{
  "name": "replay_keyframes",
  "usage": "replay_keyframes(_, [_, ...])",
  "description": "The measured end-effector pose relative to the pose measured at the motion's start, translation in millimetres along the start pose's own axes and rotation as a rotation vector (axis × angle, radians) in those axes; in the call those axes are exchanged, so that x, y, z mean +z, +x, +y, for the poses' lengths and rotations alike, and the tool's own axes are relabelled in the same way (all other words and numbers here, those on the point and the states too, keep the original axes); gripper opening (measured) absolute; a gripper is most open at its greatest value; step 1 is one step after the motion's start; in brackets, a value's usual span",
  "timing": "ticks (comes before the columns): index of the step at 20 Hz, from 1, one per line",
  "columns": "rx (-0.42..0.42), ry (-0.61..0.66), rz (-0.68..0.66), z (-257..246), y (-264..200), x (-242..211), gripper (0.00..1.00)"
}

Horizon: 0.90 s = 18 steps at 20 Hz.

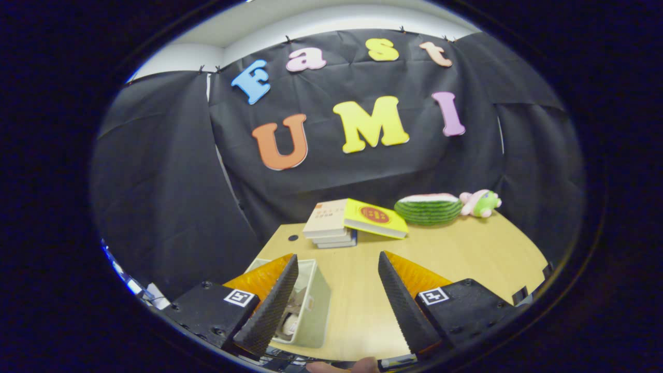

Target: Open the storage box then place both shoes into the box .Put the left shoe in first, then the right shoe, with the right side of both shoes facing outward in a uniform manner.

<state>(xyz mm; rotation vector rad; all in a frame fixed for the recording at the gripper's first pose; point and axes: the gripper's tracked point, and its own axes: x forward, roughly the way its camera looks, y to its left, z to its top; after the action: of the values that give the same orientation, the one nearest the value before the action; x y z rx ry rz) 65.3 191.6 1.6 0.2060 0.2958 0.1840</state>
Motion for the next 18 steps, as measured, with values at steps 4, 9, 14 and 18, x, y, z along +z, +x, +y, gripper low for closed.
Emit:
replay_keyframes(4, [-0.061, -0.054, -0.150, -25, -28, 12, 1.00])
replay_keyframes(9, [-0.086, -0.095, -0.186, -33, -44, 8, 1.00])
replay_keyframes(14, [-0.131, -0.142, -0.285, -39, -69, 26, 1.00])
replay_keyframes(18, [-0.114, -0.142, -0.285, -37, -73, 15, 1.00])
